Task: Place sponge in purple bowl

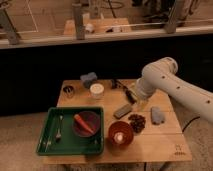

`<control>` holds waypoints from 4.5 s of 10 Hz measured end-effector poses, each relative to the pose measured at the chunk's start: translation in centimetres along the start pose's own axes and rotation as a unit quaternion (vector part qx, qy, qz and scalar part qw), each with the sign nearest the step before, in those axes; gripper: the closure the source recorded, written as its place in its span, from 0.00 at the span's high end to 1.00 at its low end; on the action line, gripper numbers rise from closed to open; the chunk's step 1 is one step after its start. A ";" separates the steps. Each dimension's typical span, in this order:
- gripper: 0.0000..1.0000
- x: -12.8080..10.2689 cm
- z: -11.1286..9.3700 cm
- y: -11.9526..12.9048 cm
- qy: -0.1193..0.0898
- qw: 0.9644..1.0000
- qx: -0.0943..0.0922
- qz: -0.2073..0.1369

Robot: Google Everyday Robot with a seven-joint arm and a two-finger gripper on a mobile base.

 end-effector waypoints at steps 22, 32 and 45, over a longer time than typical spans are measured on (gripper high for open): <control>0.80 0.2 5.4 -8.1 -0.008 0.992 0.094 -0.088; 0.80 -5.7 10.1 -22.4 -0.021 0.972 0.172 -0.161; 0.80 -10.6 17.3 -26.5 -0.075 0.940 0.194 -0.270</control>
